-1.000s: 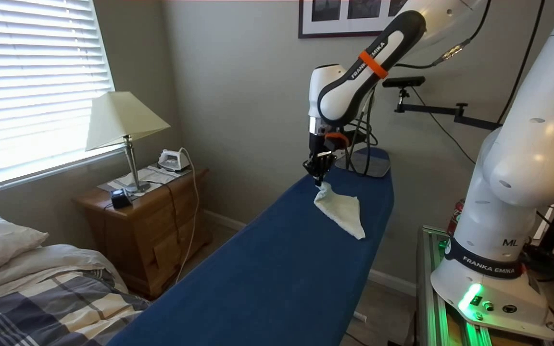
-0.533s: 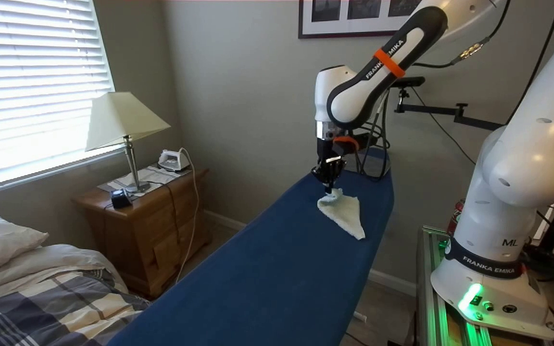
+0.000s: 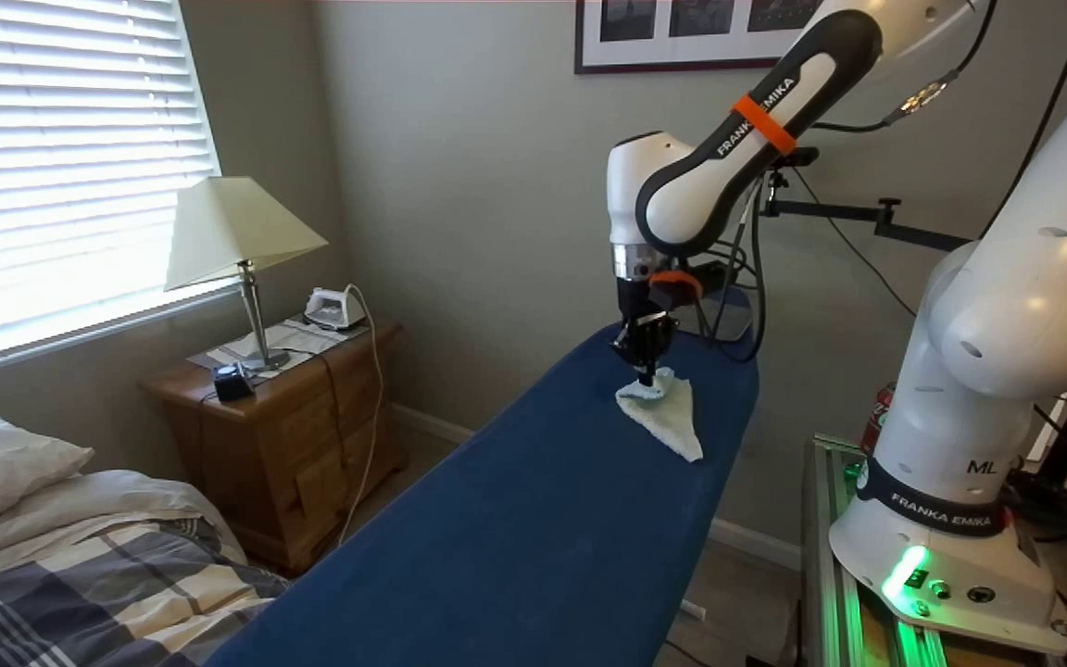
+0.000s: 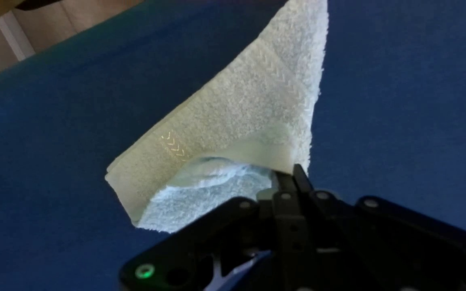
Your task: Fold the towel into a triangle twice.
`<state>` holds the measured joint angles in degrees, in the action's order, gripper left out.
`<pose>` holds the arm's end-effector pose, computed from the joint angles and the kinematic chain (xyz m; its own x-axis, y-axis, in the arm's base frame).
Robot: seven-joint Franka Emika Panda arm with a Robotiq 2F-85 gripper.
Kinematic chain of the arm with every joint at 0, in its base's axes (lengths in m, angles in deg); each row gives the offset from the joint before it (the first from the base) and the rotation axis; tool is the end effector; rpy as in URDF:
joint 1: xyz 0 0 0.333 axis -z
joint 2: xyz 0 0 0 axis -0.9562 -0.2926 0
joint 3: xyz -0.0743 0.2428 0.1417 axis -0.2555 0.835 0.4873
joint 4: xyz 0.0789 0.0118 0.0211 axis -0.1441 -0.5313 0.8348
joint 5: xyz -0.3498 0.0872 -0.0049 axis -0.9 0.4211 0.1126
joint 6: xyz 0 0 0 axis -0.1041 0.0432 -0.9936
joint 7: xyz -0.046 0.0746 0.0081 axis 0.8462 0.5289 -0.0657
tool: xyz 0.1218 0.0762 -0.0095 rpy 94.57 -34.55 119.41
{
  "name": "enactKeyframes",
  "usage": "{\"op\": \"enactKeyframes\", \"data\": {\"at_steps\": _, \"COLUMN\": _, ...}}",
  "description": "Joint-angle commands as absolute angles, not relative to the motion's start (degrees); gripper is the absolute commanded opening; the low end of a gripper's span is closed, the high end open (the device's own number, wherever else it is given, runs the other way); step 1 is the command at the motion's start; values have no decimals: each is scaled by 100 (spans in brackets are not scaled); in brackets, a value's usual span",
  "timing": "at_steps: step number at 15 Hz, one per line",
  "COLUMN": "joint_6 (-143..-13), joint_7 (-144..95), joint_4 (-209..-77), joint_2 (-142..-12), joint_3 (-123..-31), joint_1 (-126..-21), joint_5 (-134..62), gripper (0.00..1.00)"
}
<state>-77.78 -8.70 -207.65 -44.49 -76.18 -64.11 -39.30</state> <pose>0.3468 -0.0768 0.2625 0.8780 -0.4713 -0.0837 -0.4647 -0.8811 0.0872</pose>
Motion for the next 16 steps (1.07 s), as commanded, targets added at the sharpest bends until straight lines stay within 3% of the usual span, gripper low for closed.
{"op": "enactKeyframes", "data": {"at_steps": 1, "joint_6": -7341, "joint_7": -810, "joint_4": -20758, "joint_2": -4237, "joint_3": -7507, "joint_1": -6412, "joint_5": -3871, "gripper": 3}}
{"op": "enactKeyframes", "data": {"at_steps": 16, "joint_6": -6944, "joint_7": -838, "joint_4": -20764, "joint_2": -4345, "joint_3": -7366, "joint_1": -6652, "joint_5": -3543, "gripper": 3}}
